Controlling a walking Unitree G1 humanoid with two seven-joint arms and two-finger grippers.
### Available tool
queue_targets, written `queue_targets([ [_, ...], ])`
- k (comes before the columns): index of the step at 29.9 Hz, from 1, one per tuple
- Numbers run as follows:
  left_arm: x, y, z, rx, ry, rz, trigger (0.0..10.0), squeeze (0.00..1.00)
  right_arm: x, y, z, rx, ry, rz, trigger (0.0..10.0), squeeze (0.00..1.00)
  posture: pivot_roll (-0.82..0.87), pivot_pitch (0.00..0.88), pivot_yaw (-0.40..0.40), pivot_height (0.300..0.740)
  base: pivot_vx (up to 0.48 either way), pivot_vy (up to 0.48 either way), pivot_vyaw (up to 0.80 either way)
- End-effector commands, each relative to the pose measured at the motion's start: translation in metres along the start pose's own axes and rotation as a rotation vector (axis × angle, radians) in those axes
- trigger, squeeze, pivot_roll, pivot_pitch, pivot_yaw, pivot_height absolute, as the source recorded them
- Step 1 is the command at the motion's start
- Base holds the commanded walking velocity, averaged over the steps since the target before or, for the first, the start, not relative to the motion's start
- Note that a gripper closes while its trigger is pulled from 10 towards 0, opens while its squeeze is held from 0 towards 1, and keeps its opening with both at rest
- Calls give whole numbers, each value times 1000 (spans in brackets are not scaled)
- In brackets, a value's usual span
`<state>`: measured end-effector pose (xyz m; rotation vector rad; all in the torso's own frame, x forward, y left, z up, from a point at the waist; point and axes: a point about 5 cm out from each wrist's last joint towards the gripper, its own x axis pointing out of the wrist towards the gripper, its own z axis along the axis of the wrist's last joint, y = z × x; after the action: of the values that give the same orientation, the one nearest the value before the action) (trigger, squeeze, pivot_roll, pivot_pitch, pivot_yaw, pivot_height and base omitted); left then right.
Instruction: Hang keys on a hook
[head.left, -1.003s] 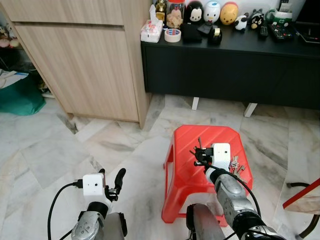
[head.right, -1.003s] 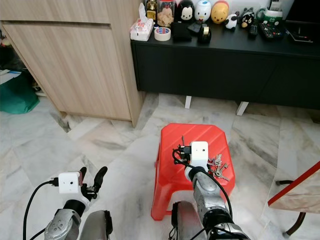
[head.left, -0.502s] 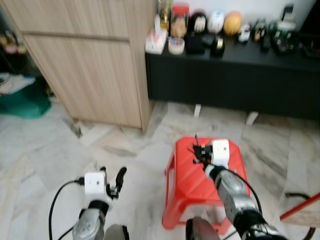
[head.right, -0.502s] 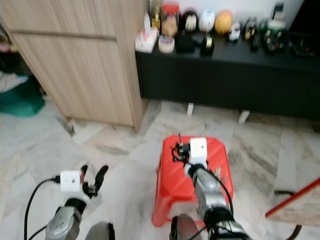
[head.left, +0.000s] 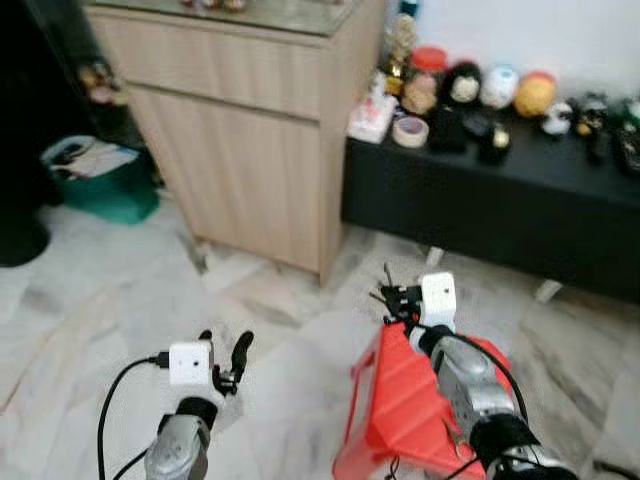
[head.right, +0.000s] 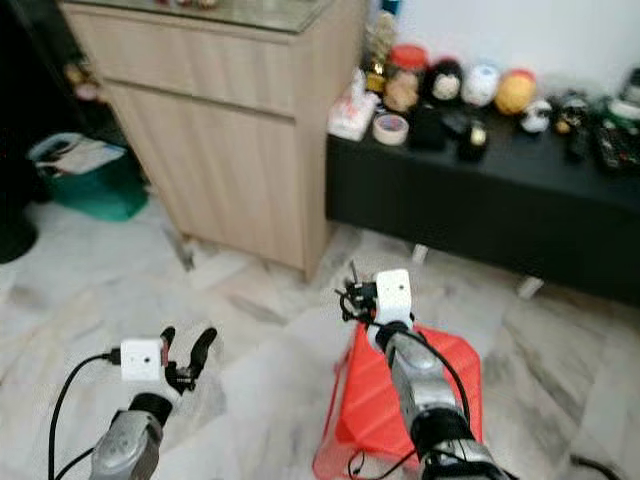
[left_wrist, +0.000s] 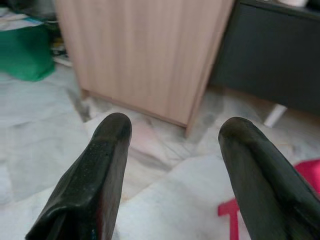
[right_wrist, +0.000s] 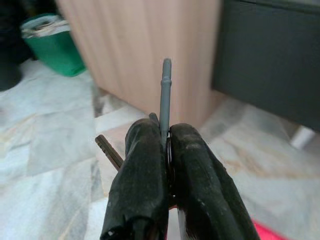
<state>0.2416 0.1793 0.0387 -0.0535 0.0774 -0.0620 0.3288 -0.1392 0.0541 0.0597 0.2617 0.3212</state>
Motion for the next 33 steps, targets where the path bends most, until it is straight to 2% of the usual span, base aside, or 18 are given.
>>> queue_targets([
  [1,-5,-1,-5,-6,17,-8,10000,0,-1,3,-3,-6,15,13,10000,0,84,52,-40,720,0,0,0],
  [11,-8,-3,-6,-12,12,-28,10000,0,-3,5,-4,-2,15,28,10000,0,85,60,-40,720,0,0,0],
  [33,-8,-5,-4,-14,3,-50,10000,0,-3,5,0,-4,16,14,10000,0,90,58,-37,720,-276,0,0],
])
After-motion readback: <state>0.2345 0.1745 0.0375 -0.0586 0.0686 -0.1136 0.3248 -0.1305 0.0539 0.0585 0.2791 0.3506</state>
